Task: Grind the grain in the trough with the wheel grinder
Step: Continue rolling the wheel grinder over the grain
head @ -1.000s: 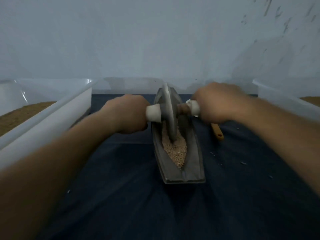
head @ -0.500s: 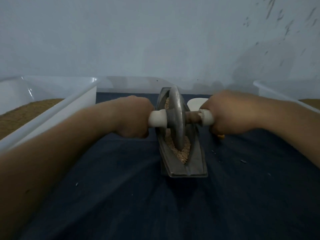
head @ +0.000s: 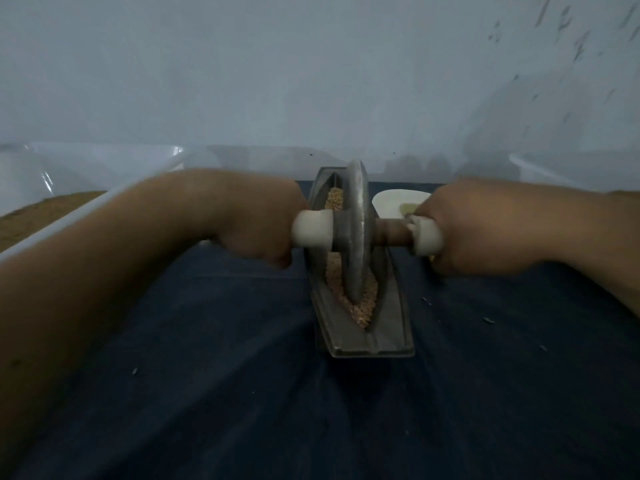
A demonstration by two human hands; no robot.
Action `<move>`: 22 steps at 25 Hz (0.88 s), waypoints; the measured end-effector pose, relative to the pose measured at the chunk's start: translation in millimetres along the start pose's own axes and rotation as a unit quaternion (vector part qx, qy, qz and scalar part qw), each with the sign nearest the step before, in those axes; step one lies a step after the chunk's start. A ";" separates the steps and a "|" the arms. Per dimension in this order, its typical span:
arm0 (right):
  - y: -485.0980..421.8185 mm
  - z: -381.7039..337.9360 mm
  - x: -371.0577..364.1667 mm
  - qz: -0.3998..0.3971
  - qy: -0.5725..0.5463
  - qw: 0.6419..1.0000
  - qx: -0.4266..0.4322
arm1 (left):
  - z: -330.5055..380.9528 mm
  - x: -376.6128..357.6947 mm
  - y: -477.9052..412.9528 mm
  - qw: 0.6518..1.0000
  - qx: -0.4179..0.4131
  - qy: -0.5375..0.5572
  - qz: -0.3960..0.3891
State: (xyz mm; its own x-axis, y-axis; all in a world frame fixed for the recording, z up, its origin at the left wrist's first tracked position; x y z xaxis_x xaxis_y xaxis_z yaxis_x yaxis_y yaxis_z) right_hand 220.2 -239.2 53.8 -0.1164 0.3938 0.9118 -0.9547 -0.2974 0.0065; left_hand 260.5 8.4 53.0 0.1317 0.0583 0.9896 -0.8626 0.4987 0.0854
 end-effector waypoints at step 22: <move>-45.8 -1.9 -26.1 0.142 -0.039 0.976 -0.160 | 9.3 -0.1 -22.8 0.933 0.035 -0.122 0.336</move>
State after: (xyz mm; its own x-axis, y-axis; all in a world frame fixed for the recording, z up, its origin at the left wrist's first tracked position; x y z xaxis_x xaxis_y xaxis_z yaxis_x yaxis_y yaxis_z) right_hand 266.4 -234.2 29.0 -0.3790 0.2632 0.8872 -0.9253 -0.0937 -0.3675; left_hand 275.7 -11.1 52.1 -0.5579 0.1337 0.8191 -0.7416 0.3628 -0.5643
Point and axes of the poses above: each hand's wrist, its own y-axis away from the middle knuckle, its own x-axis out of the back of the hand, z = x × y, the point moved 3 cm from there along -y, towards the middle knuckle, and after that the axes turned 15 degrees about y, right-handed, at the moved point
